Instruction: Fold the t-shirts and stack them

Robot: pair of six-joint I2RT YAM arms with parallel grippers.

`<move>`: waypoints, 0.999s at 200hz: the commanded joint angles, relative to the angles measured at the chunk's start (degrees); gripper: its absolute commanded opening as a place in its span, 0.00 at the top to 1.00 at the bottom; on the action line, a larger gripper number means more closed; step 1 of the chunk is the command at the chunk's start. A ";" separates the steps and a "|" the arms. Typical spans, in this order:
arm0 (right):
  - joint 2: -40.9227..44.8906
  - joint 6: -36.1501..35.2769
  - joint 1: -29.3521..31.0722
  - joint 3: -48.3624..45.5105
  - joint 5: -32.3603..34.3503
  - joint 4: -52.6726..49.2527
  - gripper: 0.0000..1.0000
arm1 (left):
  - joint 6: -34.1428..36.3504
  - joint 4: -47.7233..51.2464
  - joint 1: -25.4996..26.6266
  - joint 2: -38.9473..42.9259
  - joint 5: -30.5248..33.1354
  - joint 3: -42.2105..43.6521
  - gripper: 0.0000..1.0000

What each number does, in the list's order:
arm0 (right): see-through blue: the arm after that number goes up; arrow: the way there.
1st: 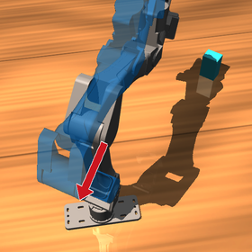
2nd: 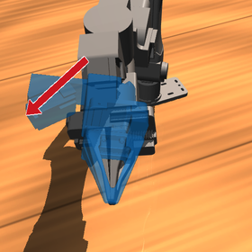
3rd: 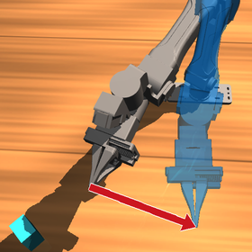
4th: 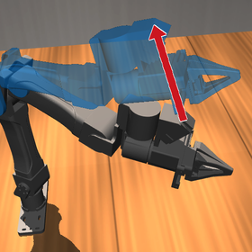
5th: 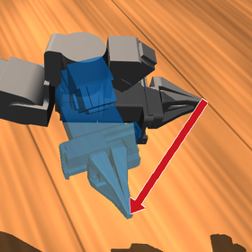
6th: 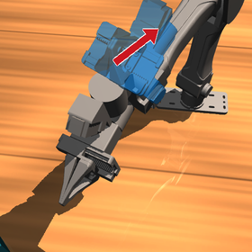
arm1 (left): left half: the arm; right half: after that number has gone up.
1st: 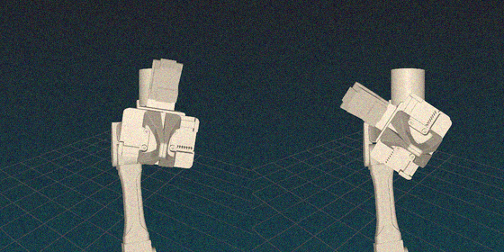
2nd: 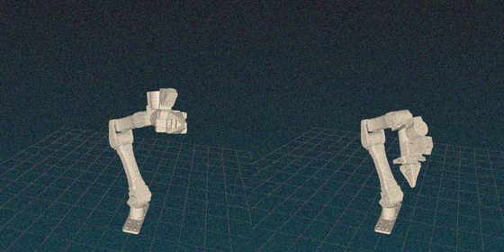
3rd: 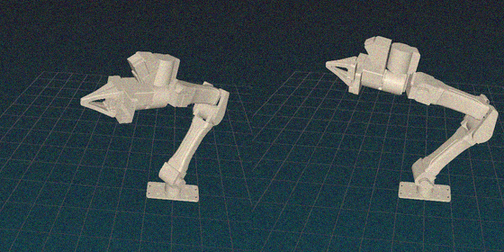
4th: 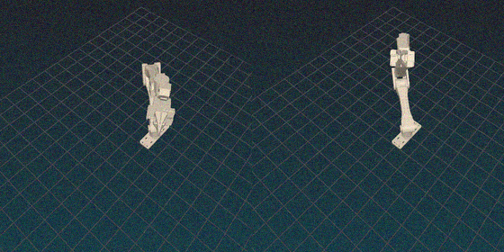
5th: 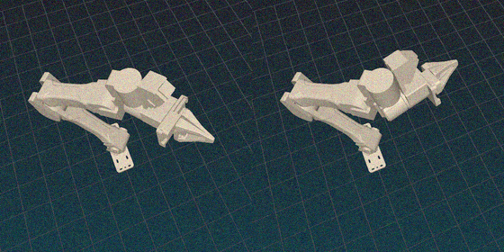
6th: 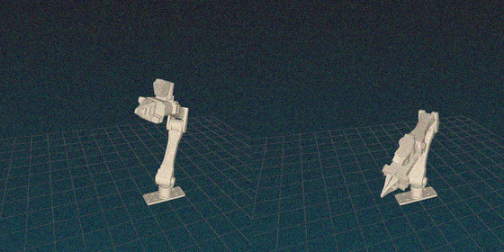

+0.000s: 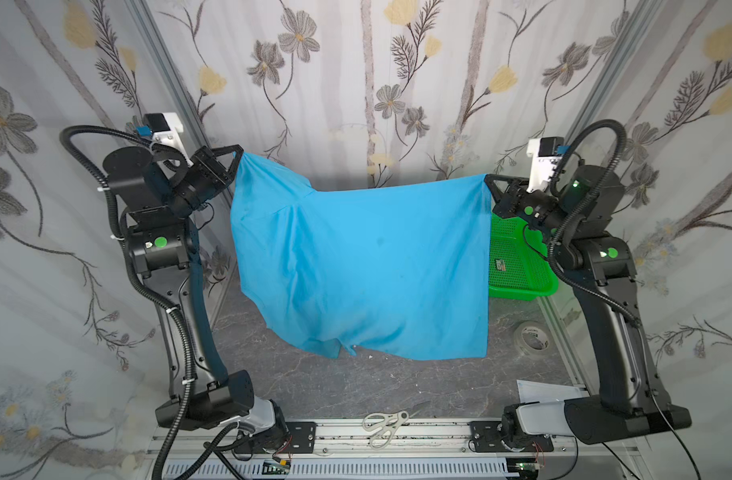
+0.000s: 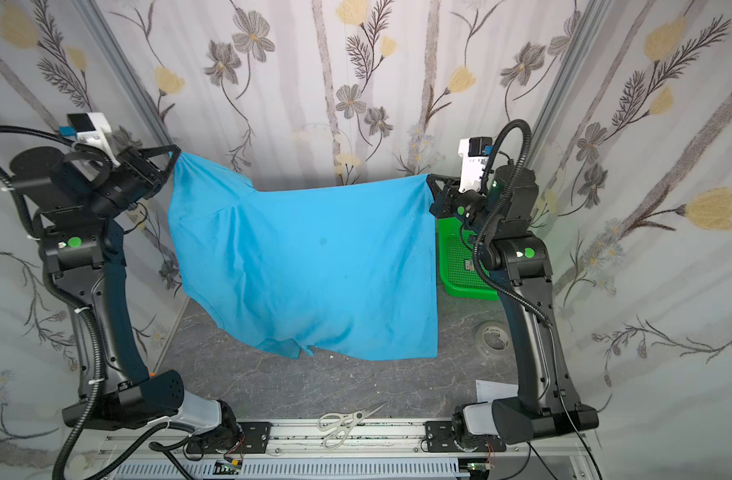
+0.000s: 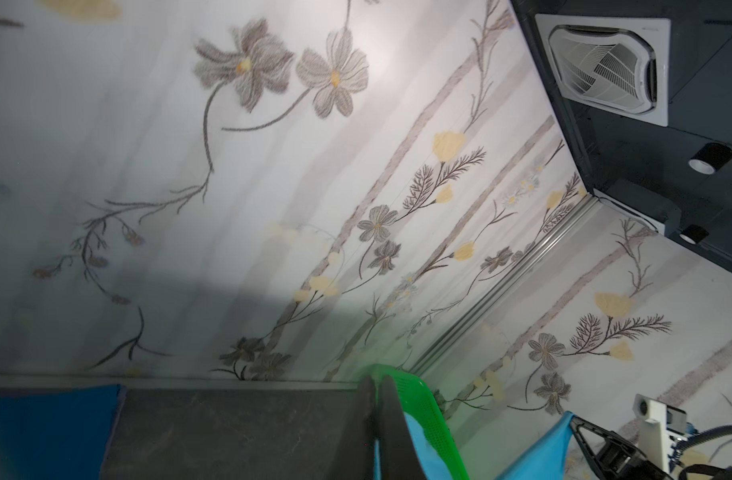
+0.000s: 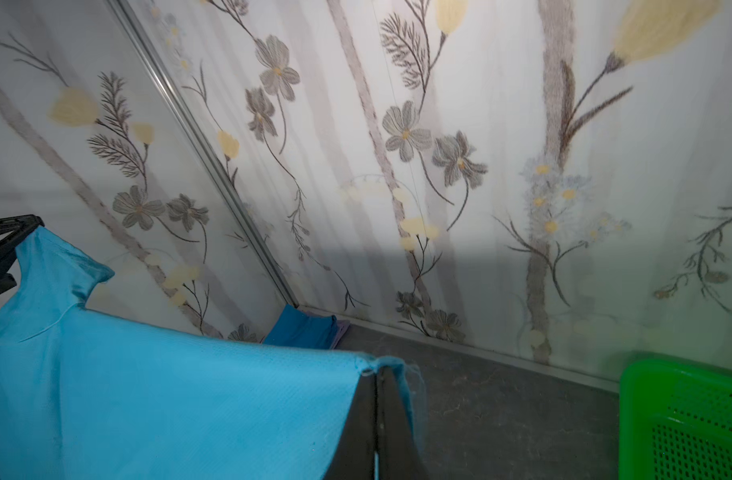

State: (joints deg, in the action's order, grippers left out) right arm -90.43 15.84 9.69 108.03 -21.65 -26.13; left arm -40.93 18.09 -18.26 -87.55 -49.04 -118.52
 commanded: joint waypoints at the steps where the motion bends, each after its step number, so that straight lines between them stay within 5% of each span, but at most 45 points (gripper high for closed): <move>1: -5.22 1.30 -0.28 1.48 -2.07 1.52 1.00 | -1.12 -1.92 1.36 -4.64 -3.64 -1.02 1.00; 93: -10.80 -0.24 -1.60 12.08 -5.59 1.74 1.00 | 3.09 4.06 9.34 -17.25 -2.68 -22.03 1.00; 158: 3.84 -1.00 -2.38 -12.86 -2.45 10.84 1.00 | 5.91 -7.62 12.59 -5.32 -1.90 2.79 1.00; 200: 1.56 -1.23 -4.60 3.72 -4.58 4.51 1.00 | -0.03 -1.71 11.59 -16.67 -3.99 -28.12 1.00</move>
State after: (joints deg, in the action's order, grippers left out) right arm -88.82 15.38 5.15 104.62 -25.34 -23.03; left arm -38.04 19.00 -6.63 -101.47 -52.07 -133.82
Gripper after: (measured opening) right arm 0.049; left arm 0.054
